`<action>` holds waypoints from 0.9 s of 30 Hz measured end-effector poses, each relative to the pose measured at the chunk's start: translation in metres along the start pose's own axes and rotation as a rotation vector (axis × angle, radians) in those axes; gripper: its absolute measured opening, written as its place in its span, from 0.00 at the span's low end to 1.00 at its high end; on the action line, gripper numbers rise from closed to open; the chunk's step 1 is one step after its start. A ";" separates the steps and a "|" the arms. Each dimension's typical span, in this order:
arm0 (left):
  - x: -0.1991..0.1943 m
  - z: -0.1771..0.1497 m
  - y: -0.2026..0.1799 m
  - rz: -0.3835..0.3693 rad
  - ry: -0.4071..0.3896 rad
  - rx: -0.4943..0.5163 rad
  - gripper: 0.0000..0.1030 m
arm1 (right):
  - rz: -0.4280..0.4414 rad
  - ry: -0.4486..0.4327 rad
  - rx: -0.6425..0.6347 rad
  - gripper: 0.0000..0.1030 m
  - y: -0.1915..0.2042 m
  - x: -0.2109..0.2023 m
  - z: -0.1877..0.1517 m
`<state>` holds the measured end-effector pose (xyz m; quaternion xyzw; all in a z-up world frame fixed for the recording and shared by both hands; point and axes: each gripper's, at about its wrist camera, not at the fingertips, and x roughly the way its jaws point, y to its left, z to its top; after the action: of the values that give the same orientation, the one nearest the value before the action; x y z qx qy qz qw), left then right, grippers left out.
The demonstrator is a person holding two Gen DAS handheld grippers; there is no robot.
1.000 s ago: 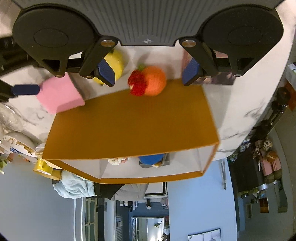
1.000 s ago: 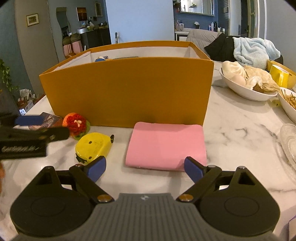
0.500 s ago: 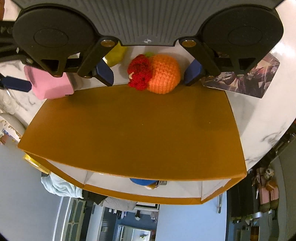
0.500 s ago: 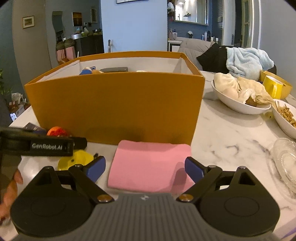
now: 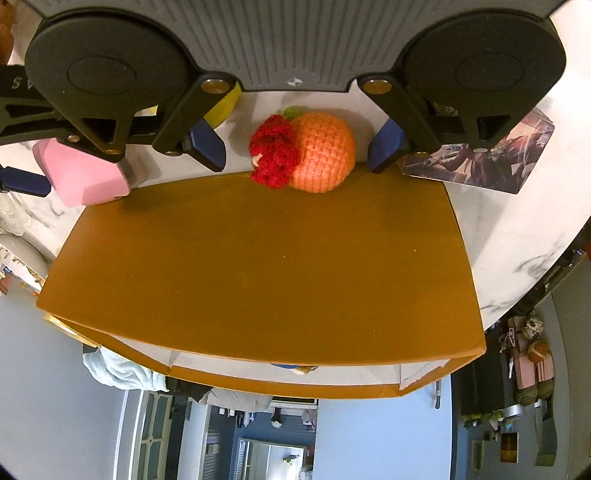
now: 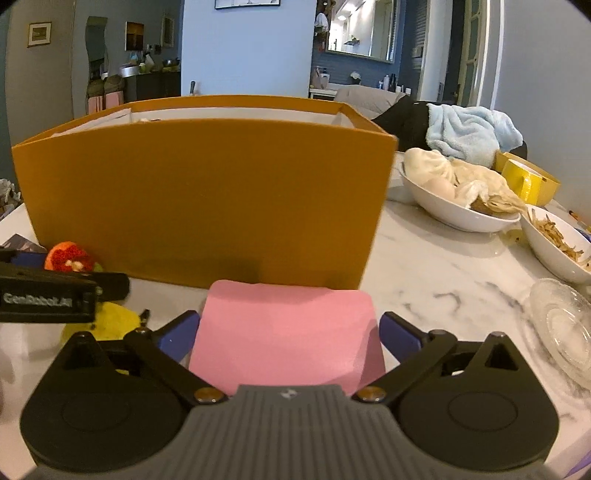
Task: Organize objects
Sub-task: 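Close left tool on orange crocheted ball while right tool closes on pink pouch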
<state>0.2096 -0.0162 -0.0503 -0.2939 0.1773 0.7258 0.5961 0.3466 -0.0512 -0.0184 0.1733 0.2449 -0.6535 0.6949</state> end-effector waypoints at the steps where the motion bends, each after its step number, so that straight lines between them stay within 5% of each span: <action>1: 0.001 0.001 0.000 -0.004 0.000 0.000 0.96 | 0.009 -0.002 0.003 0.99 -0.003 0.000 0.000; 14: 0.002 0.005 -0.001 -0.003 0.007 0.016 0.96 | -0.020 -0.007 0.012 0.99 -0.008 0.004 0.000; 22: 0.003 0.005 -0.003 -0.004 0.006 0.027 0.97 | 0.038 0.046 0.105 0.99 -0.026 0.017 0.000; 25: 0.002 0.004 -0.003 -0.006 -0.001 0.035 0.94 | 0.027 0.052 0.090 0.99 -0.024 0.018 0.000; 27: 0.001 0.003 -0.003 0.008 -0.005 0.046 0.82 | 0.025 0.053 0.086 0.99 -0.023 0.018 0.000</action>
<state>0.2121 -0.0126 -0.0484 -0.2774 0.1935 0.7247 0.6003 0.3239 -0.0675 -0.0268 0.2233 0.2325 -0.6500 0.6881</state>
